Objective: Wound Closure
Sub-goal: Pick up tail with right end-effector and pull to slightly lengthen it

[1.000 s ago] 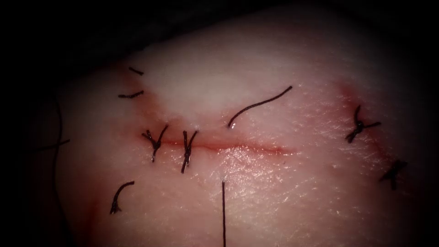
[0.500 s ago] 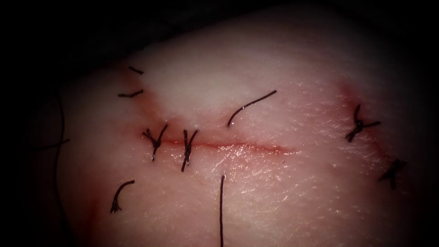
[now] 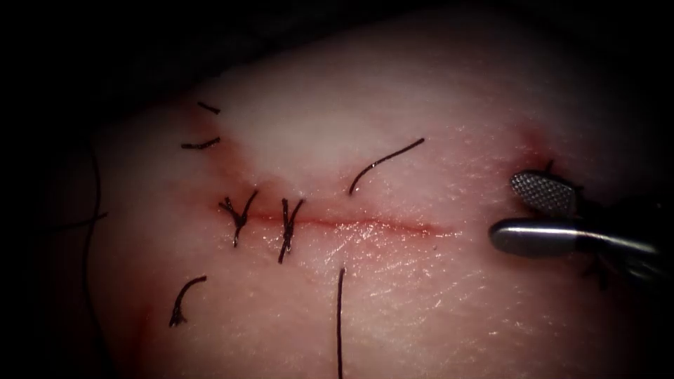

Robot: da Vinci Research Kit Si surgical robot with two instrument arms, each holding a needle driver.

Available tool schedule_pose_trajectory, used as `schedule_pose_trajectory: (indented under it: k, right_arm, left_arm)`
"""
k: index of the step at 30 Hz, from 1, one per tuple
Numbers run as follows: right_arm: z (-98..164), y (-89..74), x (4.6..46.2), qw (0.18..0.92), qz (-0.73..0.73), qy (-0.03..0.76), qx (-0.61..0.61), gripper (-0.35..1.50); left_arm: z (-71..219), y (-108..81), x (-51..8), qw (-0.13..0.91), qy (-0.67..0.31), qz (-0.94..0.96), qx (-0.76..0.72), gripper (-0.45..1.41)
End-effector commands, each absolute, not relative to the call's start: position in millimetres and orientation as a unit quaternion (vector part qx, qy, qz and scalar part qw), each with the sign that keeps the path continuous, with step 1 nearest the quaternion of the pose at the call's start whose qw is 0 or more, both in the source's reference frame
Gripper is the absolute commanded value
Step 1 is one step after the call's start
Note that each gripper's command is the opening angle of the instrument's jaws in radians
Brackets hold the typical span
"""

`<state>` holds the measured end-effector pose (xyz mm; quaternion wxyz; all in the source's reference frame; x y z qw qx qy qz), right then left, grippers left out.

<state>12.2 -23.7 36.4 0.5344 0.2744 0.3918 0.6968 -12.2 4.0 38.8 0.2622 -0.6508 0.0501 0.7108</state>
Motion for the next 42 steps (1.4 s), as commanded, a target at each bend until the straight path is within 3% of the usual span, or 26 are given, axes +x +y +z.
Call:
schedule_pose_trajectory:
  k: [1,2,3,5,12,29,30,32,33,34,38,40,42]
  right_arm:
    - [38,-20.8,14.1,0.494,0.727,0.379,0.289,1.36]
    - [38,-20.8,14.1,0.494,0.727,0.379,0.289,1.36]
    - [39,-19.4,14.8,0.428,0.772,0.341,0.324,1.43]
    - [40,-18.8,15.2,0.369,0.797,0.304,0.369,1.45]
    - [43,-19.4,16.4,0.267,0.817,0.222,0.46,1.41]
    - [48,-16.4,21.9,0.258,0.823,0.234,0.449,1.33]
    - [48,-16.6,22.0,0.268,0.821,0.234,0.446,1.21]
    - [48,-16.7,21.7,0.287,0.816,0.236,0.442,0.74]
    - [48,-16.8,21.6,0.296,0.814,0.238,0.44,0.34]
    - [48,-16.9,21.4,0.31,0.811,0.24,0.435,-0.33]
    - [48,-16.8,21.5,0.387,0.774,0.299,0.402,-0.35]
    - [46,-16.8,22.0,0.497,0.712,0.366,0.335,-0.35]
    - [44,-16.9,22.5,0.556,0.67,0.399,0.287,-0.35]
  left_arm:
    - [39,4.9,-12.6,0.261,0.051,0.71,-0.652,-0.45]
    - [39,4.9,-12.6,0.261,0.051,0.71,-0.652,-0.45]
    - [39,4.9,-12.5,0.263,0.049,0.709,-0.652,-0.45]
    - [39,4.9,-12.5,0.265,0.048,0.708,-0.653,-0.45]
    - [39,4.9,-12.6,0.267,0.046,0.708,-0.653,-0.45]
    - [39,4.8,-12.5,0.267,0.046,0.708,-0.653,-0.45]
    - [39,4.8,-12.5,0.267,0.046,0.708,-0.653,-0.45]
    - [39,4.8,-12.6,0.267,0.046,0.708,-0.653,-0.45]
    - [39,4.8,-12.6,0.269,0.044,0.707,-0.653,-0.45]
    - [39,4.8,-12.6,0.269,0.044,0.707,-0.653,-0.45]
    - [39,4.9,-12.6,0.269,0.044,0.707,-0.653,-0.45]
    - [39,4.8,-12.7,0.268,0.044,0.707,-0.653,-0.45]
    - [39,4.8,-12.8,0.268,0.044,0.708,-0.652,-0.45]
